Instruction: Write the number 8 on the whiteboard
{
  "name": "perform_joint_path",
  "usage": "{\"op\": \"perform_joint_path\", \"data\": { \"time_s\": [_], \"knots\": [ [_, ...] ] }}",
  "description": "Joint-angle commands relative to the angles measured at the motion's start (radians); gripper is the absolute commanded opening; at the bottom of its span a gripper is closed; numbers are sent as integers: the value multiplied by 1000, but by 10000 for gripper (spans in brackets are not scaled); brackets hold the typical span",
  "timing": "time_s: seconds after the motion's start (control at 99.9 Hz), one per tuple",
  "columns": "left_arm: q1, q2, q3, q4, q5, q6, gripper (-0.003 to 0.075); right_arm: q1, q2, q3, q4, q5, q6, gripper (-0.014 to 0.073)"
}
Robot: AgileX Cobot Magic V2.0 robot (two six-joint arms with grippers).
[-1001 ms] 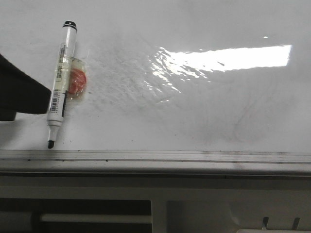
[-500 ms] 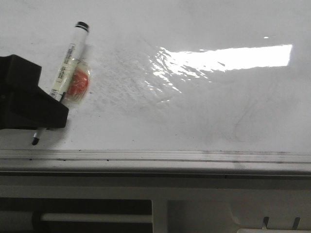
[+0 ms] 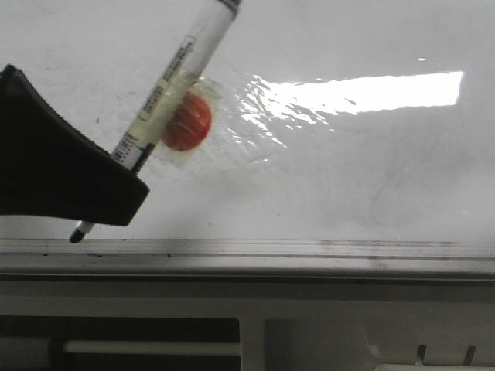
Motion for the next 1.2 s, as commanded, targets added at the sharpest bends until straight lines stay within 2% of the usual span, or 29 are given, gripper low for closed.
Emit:
{"op": "perform_joint_path", "data": {
  "time_s": [0.0, 0.22, 0.32, 0.47, 0.72, 0.961, 1.011, 1.051, 1.151, 1.161, 1.191],
  "knots": [
    [-52, -22, -45, -28, 9, 128, -20, 55, 71, -44, 190, -13, -186, 397],
    [-192, -22, -47, -137, -23, 403, -20, 138, 197, -46, 300, -16, -354, 397],
    [-224, -22, -47, -146, -75, 407, -20, 169, 239, -46, 373, -16, -445, 397],
    [-228, -22, -47, -150, -83, 407, -20, 229, 287, -46, 463, -25, -559, 397],
    [-228, -22, -47, -158, -81, 407, -20, 328, 360, -62, 509, -162, -564, 397],
    [-228, -22, -47, -163, -81, 407, -20, 382, 440, -87, 509, -164, -564, 390],
    [-228, -22, -47, -163, -81, 407, -20, 384, 453, -87, 509, -162, -564, 351],
    [-228, -22, -47, -163, -81, 407, -20, 384, 458, -87, 509, -162, -564, 288],
    [-228, -22, -47, -165, -81, 407, -20, 384, 460, -87, 509, -160, -564, 80],
    [-228, -22, -47, -165, -81, 407, -20, 384, 460, -87, 509, -159, -564, 33],
    [-228, -22, -47, -167, -81, 407, -20, 384, 460, -87, 509, -157, -564, -13]
  ]
}}
